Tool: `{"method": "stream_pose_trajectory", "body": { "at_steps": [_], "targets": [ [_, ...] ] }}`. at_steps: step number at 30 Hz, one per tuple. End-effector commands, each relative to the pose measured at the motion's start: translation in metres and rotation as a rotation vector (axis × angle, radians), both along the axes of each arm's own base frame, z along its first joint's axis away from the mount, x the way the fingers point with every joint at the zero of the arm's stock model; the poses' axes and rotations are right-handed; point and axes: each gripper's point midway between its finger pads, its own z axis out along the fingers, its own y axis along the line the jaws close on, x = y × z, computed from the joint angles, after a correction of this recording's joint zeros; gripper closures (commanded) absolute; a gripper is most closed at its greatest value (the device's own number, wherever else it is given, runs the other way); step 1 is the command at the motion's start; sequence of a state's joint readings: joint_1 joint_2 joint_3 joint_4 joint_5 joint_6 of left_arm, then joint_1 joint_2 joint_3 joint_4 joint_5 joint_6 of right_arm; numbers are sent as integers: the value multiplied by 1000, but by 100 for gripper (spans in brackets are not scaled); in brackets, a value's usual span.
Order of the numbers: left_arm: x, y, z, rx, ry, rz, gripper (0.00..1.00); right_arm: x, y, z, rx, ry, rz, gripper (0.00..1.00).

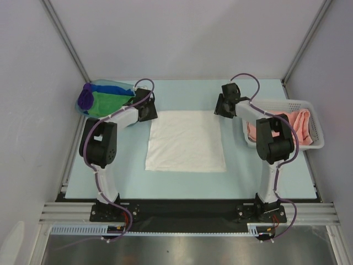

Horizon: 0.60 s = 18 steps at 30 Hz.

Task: Fold and stack the towels
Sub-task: Fold the towel

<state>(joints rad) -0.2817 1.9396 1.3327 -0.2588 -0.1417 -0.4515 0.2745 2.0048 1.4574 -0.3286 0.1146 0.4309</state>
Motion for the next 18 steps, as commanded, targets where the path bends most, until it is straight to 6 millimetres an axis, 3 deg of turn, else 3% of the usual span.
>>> {"method": "stream_pose_trajectory", "body": {
  "at_steps": [1, 10, 11, 18],
  "targets": [
    [17, 4, 4, 19, -14, -20, 49, 26, 7, 12, 6, -56, 28, 50],
    [41, 8, -15, 44, 8, -15, 50, 48, 6, 1, -25, -39, 33, 52],
    [41, 10, -23, 51, 28, -12, 51, 48, 5, -1, -26, -36, 28, 52],
    [51, 20, -29, 0, 52, 24, 55, 49, 3, -12, -28, -15, 33, 54]
  ]
}}
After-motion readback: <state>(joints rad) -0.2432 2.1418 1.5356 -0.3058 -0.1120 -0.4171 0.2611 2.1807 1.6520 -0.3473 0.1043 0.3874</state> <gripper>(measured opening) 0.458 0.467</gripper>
